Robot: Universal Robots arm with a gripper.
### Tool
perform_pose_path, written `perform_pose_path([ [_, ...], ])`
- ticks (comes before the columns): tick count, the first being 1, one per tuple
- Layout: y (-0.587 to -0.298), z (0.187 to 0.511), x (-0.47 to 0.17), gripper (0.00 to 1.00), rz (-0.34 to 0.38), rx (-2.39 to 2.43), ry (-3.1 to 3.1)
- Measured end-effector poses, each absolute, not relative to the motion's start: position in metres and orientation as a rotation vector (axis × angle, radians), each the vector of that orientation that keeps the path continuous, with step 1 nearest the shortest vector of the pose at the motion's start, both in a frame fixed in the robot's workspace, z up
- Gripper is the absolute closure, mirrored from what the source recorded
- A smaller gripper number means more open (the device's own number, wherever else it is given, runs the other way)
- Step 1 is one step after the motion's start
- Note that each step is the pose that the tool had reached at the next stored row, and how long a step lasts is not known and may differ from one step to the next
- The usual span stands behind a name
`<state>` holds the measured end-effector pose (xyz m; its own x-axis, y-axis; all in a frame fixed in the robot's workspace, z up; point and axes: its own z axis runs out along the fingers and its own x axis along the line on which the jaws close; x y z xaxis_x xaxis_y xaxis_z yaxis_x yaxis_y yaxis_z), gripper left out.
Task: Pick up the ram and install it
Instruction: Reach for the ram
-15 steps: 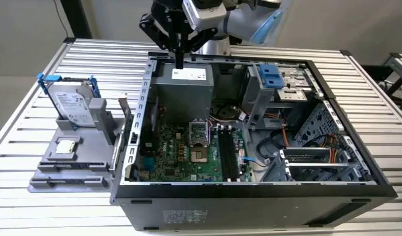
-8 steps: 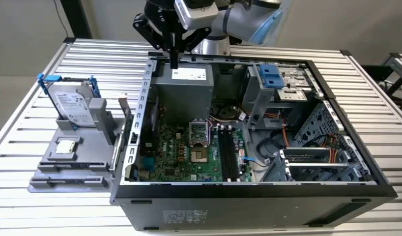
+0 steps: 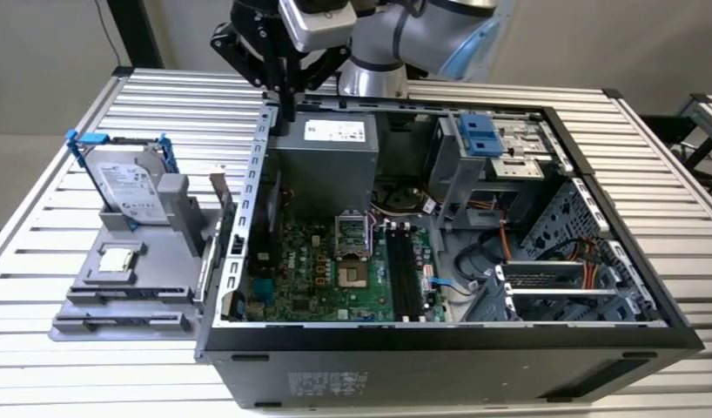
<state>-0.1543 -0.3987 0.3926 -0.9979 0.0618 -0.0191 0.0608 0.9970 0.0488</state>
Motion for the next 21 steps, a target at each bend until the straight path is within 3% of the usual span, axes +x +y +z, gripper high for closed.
perform_pose_path([
  [21,-0.399,0.393,-0.204,1.0,0.075,0.074,3.12],
])
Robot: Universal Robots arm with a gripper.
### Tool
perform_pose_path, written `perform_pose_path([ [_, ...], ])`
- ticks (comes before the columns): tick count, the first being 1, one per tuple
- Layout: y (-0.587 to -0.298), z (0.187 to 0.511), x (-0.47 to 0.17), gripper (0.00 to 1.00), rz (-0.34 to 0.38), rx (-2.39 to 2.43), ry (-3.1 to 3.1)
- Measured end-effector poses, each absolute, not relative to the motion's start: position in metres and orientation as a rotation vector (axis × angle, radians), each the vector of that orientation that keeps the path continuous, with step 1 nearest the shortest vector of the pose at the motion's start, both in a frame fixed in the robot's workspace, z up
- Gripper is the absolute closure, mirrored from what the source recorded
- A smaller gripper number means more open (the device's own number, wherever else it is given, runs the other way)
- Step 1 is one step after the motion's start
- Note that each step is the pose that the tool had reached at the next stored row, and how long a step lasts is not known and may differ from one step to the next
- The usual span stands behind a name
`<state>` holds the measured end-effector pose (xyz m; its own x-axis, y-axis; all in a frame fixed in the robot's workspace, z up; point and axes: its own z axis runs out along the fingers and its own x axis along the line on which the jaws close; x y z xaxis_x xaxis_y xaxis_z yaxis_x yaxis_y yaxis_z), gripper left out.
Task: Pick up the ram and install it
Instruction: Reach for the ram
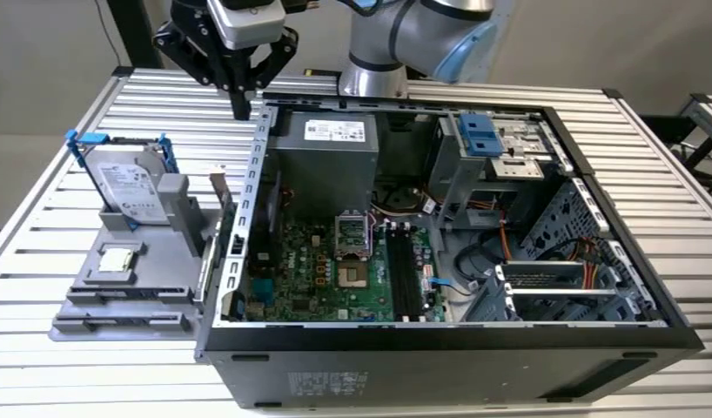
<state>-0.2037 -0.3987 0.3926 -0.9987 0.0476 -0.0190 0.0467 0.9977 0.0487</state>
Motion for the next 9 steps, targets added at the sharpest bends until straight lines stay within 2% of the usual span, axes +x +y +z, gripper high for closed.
perform_pose_path([
  [9,-0.399,0.393,-0.227,1.0,0.076,0.059,3.12],
])
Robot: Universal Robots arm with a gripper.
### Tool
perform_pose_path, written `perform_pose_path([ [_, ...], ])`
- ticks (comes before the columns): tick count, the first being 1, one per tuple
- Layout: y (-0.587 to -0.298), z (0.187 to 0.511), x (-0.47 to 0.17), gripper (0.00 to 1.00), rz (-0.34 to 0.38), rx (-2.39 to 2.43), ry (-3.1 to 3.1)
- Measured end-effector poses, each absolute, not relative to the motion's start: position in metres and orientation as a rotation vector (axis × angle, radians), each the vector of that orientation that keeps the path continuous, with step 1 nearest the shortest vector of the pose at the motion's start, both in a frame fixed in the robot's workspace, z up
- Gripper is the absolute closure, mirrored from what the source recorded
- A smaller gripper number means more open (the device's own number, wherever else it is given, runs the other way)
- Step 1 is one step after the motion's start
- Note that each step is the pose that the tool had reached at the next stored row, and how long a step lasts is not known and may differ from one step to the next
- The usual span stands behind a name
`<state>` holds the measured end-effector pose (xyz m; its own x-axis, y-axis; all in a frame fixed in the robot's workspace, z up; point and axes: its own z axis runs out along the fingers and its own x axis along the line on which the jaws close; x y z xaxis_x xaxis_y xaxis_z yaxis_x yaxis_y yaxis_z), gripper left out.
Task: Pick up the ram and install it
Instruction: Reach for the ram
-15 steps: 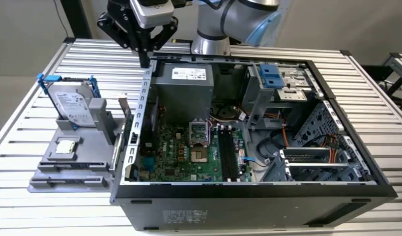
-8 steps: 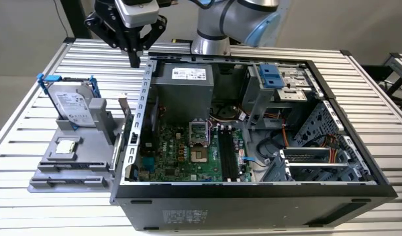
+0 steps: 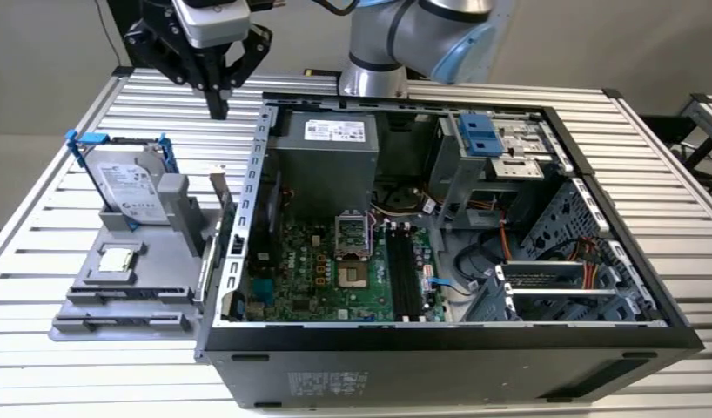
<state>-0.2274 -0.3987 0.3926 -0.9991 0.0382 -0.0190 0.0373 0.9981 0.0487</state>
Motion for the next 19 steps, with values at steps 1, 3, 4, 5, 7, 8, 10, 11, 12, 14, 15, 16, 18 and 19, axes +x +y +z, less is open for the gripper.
perform_pose_path([
  [1,-0.399,0.393,-0.23,1.0,0.076,0.057,3.12],
  [3,-0.399,0.393,-0.234,1.0,0.076,0.054,3.12],
  [4,-0.399,0.393,-0.237,1.0,0.076,0.052,3.12],
  [5,-0.399,0.393,-0.239,1.0,0.076,0.051,3.12],
  [7,-0.399,0.393,-0.243,1.0,0.076,0.047,3.121],
  [8,-0.399,0.393,-0.245,1.0,0.076,0.046,3.121],
  [10,-0.399,0.393,-0.249,1.0,0.076,0.043,3.121],
  [11,-0.399,0.393,-0.251,1.0,0.076,0.042,3.121],
  [12,-0.399,0.393,-0.253,1.0,0.076,0.04,3.121],
  [14,-0.399,0.393,-0.257,1.0,0.076,0.037,3.121],
  [15,-0.399,0.393,-0.258,1.0,0.076,0.036,3.121],
  [16,-0.399,0.393,-0.26,1.0,0.076,0.034,3.121],
  [18,-0.399,0.393,-0.264,1.0,0.076,0.032,3.121],
  [19,-0.399,0.393,-0.265,1.0,0.076,0.031,3.121],
])
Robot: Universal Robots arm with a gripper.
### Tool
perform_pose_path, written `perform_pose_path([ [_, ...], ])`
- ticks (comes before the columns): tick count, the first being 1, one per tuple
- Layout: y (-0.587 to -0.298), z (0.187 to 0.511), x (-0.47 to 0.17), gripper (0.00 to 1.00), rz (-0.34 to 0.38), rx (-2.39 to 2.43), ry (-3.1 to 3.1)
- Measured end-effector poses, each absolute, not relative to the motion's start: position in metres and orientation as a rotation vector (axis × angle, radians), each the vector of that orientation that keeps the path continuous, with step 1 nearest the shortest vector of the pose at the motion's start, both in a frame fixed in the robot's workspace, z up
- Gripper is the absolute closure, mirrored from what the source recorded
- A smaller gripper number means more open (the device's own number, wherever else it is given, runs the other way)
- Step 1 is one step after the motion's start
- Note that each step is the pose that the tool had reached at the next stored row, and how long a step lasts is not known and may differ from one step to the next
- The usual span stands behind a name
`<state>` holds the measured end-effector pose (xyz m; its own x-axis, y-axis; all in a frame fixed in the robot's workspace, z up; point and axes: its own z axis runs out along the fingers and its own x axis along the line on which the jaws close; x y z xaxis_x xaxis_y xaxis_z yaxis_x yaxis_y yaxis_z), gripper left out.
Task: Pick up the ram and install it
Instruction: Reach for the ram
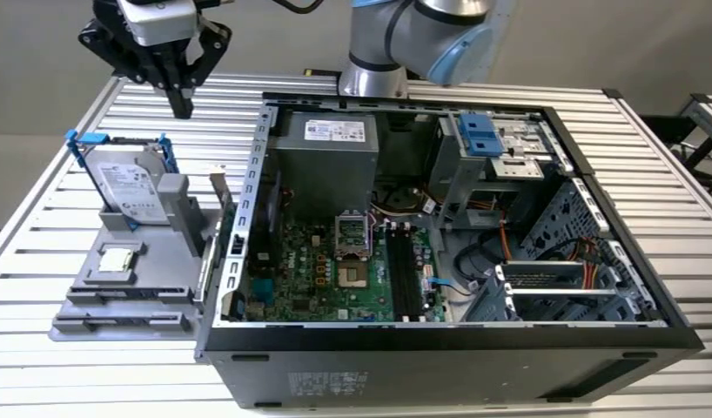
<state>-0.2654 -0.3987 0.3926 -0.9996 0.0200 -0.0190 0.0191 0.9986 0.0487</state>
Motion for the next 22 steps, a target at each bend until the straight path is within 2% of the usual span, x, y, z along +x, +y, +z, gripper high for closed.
perform_pose_path([
  [22,-0.399,0.393,-0.319,1.0,0.076,0.009,3.122],
])
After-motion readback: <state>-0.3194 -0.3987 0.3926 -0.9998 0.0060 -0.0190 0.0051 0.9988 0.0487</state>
